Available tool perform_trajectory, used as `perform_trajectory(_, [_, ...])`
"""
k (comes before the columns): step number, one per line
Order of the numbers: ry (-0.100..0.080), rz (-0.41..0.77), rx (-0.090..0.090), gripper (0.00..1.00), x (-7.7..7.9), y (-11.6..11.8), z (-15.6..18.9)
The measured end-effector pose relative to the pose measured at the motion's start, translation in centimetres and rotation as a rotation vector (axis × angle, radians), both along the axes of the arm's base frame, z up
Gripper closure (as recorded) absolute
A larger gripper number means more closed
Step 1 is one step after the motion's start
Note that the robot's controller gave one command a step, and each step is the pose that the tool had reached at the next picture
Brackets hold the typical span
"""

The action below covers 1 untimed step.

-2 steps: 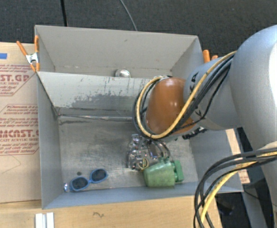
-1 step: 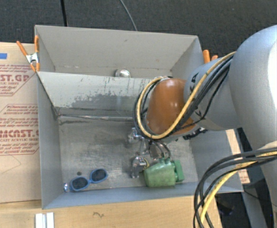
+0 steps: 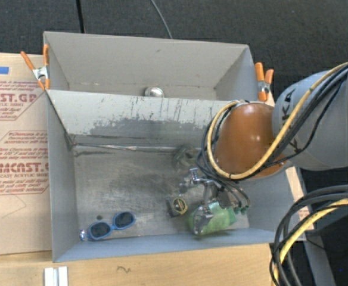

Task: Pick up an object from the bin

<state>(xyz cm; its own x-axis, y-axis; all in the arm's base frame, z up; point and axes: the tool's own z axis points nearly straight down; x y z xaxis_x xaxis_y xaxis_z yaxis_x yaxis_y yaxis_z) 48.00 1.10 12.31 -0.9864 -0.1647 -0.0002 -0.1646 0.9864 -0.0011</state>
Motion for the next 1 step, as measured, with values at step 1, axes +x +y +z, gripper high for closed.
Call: perform_trajectory(1, [-0.006, 0.077, 0.002, 0.0, 0.21, 2.11, 6.21])
